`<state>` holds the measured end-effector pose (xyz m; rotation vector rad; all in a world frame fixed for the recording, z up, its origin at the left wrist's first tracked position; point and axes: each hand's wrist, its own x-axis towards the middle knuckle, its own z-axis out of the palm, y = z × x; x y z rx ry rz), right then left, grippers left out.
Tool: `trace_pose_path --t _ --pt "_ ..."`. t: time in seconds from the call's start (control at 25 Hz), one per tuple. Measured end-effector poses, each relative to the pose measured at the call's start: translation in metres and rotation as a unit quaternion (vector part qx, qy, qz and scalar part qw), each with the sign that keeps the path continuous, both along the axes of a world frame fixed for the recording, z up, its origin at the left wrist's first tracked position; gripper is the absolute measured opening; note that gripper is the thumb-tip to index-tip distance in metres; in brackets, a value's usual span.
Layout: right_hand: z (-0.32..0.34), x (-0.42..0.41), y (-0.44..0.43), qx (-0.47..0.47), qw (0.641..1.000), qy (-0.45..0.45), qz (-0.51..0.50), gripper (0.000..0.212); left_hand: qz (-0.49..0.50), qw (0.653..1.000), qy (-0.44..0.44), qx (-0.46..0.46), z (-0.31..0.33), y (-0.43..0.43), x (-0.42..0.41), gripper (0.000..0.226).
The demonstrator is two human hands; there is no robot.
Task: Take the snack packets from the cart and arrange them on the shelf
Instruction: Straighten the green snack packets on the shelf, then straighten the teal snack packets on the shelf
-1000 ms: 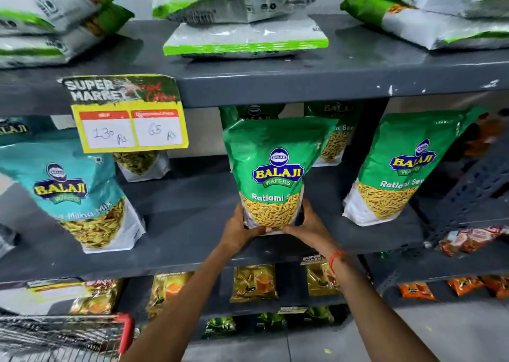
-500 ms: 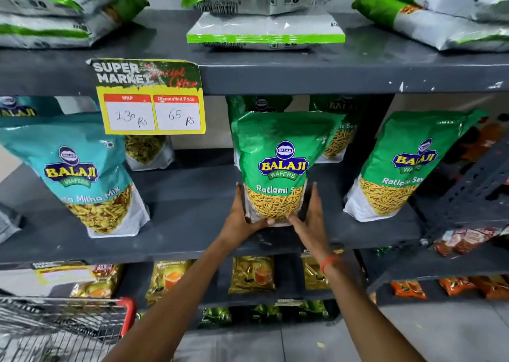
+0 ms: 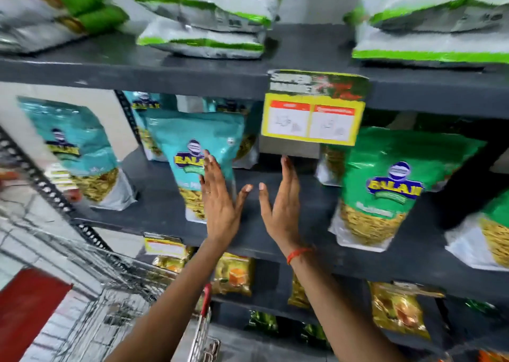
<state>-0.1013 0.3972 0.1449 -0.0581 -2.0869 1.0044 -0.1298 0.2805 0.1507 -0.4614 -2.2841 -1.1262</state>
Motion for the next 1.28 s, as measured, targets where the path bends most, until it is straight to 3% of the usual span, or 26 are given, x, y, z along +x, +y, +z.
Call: trace_pose_path --t 0.08,0.2,0.32,0.44,0.6,0.72,0.84,0.96,1.04,1.16,1.28 --pt "-0.012 -0.028 -0.024 -0.066 0.991 -0.100 0.066 0.080 0.027 0.997 -0.049 0.048 -0.012 -0.047 -0.027 0.101" --pt "-0.038 -0.057 -0.052 -0.139 0.950 -0.235 0.154 0.090 -0.036 0.963 -0.228 0.137 -0.041 -0.110 -0.059 0.117" --pt "-0.061 -0.069 -0.064 -0.187 0.926 -0.265 0.191 0.086 -0.142 0.914 -0.352 0.143 -0.068 -0.130 -0.070 0.107" --pt "-0.069 -0.072 -0.061 -0.231 0.917 -0.252 0.206 0.095 -0.153 0.912 -0.352 0.147 -0.082 -0.126 -0.074 0.092" --pt "-0.064 -0.069 -0.055 -0.241 0.912 -0.256 0.210 0.078 -0.151 0.907 -0.370 0.134 -0.064 -0.118 -0.069 0.086" --pt "-0.052 -0.057 -0.060 -0.246 0.913 -0.240 0.220 0.089 -0.170 0.907 -0.366 0.123 -0.054 -0.115 -0.059 0.095" --pt "-0.030 -0.034 -0.085 -0.184 0.978 -0.072 0.062 0.105 -0.080 0.958 -0.255 0.102 -0.039 -0.123 -0.047 0.101" --pt "-0.008 -0.036 -0.130 -0.077 0.987 0.135 0.046 0.073 0.016 0.992 -0.088 0.084 -0.027 -0.147 -0.046 0.097" --pt "0.007 -0.047 -0.168 -0.053 0.980 0.172 0.090 0.057 0.067 0.990 -0.067 0.102 -0.026 -0.167 -0.055 0.092" --pt "0.011 -0.081 -0.228 -0.056 0.981 0.082 0.168 0.052 0.191 0.955 -0.138 0.178 -0.031 -0.207 -0.081 0.083" --pt "-0.009 -0.126 -0.264 -0.088 0.961 -0.129 0.226 0.071 0.207 0.925 -0.202 0.248 -0.041 -0.250 -0.102 0.077"
